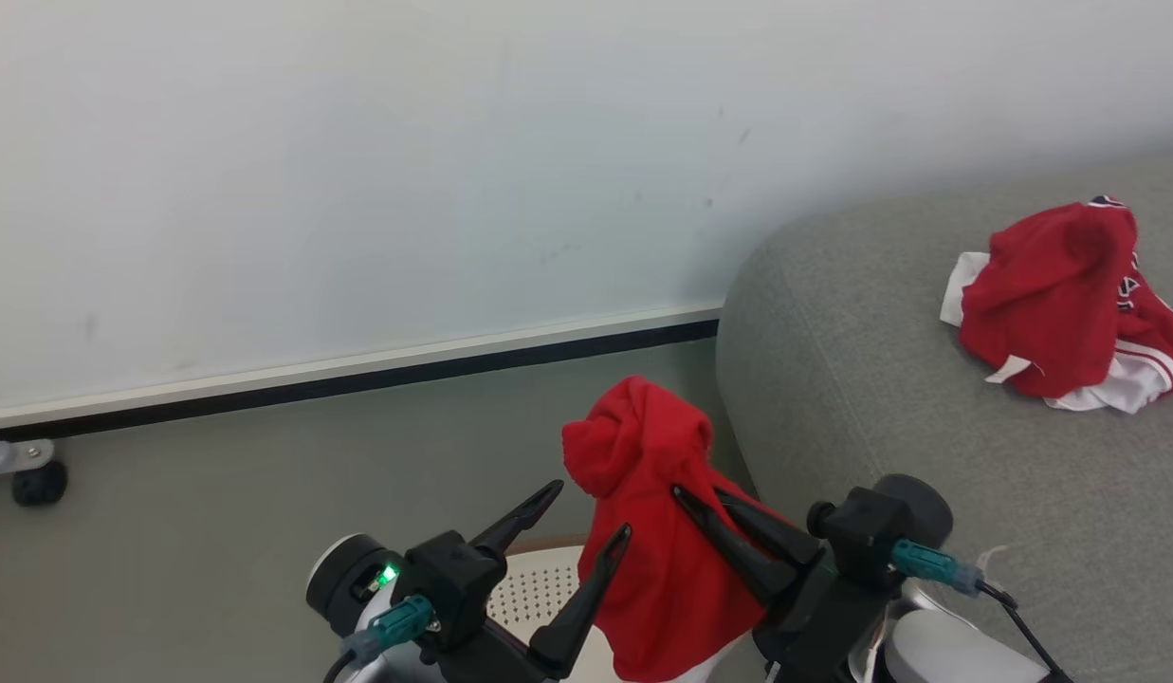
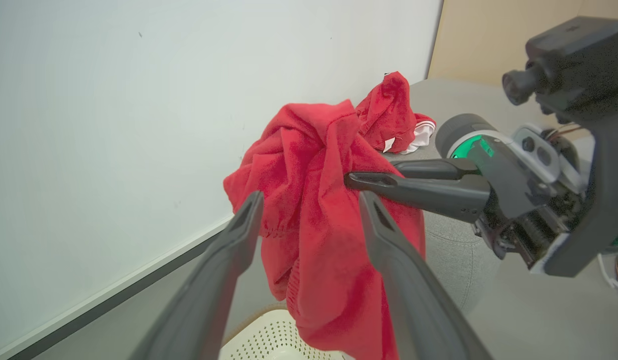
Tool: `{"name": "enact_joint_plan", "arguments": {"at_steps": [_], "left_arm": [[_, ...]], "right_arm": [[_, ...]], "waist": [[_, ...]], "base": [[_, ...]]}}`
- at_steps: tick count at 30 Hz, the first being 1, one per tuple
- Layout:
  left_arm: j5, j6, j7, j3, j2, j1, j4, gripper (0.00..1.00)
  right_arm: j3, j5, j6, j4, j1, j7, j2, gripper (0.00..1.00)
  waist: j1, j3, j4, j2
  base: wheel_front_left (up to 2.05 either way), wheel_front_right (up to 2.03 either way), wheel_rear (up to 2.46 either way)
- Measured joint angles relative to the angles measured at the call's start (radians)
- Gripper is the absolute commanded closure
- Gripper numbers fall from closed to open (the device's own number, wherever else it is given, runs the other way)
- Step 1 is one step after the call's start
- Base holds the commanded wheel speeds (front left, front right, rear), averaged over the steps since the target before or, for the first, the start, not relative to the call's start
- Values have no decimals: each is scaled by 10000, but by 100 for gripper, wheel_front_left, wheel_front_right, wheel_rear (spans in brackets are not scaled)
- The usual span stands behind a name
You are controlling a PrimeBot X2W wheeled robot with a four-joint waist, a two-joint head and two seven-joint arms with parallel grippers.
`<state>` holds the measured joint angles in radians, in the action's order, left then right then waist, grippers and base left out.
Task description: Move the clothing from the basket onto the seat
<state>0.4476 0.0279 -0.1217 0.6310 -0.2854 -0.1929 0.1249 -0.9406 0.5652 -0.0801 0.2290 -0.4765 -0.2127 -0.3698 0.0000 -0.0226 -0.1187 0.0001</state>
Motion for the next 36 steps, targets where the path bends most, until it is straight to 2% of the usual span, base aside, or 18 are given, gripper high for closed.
{"name": "enact_joint_plan", "arguments": {"at_steps": [6,9,15,21,24,30,36], "left_arm": [[0,165,-173,244,197,-344,8,0],[0,165,-174,261,236,-460,42,0],[-19,150,-263,244,176,-474,176,0],[-215,-199,-303,-40,-180,-436,606,0],[-286,-198,-474,65,-151,-445,754,0],[-460,-293,-719,299,40,-589,1118,0],[-725,-309,-1037,531,75,-811,1396,0]], "right_arm": [[397,79,546,-594,607,-86,-556,100],[568,81,717,-849,648,-90,-685,100],[771,138,811,-1152,602,-104,-734,100],[989,190,784,-1335,109,-176,-623,100],[1415,468,807,-1346,46,-190,-706,100],[2658,1195,1011,-976,-199,-265,-1047,100],[3977,1607,1154,-109,-1666,-267,-1396,100]], "waist": [[0,245,-777,0],[0,415,-1172,0],[0,748,-1824,0],[0,1229,-2606,0],[0,1558,-2921,0],[1,2372,-3201,0],[2,3237,-3022,1]], "base": [[0,0,0],[0,0,0],[0,0,0],[0,0,0],[0,0,0],[0,0,0],[0,0,0]]}}
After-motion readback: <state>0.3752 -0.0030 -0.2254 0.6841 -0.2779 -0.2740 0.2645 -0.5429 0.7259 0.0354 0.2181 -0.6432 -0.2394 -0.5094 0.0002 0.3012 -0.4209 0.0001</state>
